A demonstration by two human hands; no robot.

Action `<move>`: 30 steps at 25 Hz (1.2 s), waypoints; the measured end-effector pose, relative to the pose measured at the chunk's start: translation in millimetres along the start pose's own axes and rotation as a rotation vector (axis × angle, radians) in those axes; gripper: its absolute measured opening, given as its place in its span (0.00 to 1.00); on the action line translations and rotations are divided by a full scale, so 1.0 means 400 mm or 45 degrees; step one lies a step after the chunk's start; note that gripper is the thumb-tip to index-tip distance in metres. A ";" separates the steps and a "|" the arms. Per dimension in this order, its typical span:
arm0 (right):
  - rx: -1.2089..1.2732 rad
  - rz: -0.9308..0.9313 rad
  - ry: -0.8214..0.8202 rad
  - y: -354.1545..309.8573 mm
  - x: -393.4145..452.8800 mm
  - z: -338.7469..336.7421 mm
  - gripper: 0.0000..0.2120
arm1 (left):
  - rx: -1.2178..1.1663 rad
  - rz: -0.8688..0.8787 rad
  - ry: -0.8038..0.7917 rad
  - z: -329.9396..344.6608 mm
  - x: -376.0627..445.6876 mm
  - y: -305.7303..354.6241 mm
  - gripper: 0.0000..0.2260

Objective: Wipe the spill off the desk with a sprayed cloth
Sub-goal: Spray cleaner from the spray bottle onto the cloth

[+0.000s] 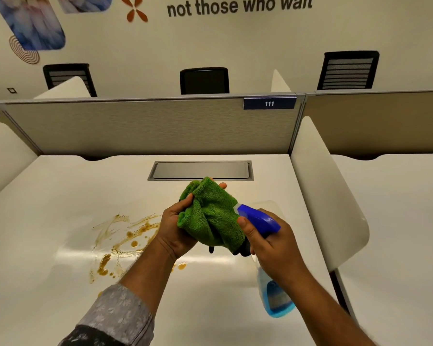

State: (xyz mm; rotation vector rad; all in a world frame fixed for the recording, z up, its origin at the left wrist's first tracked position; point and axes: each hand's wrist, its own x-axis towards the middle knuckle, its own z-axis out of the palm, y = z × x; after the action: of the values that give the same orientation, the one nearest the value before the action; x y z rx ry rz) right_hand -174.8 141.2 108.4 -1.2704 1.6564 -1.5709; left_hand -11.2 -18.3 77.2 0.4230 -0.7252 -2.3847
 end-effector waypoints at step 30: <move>-0.028 0.126 0.086 0.024 -0.035 -0.006 0.12 | 0.052 0.060 0.012 0.007 0.000 0.010 0.23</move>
State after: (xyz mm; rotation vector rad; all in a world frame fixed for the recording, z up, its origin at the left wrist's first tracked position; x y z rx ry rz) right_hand -173.4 153.6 96.4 -1.1394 1.7549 -1.5564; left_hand -10.6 -19.8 81.7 0.4298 -0.7723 -2.3260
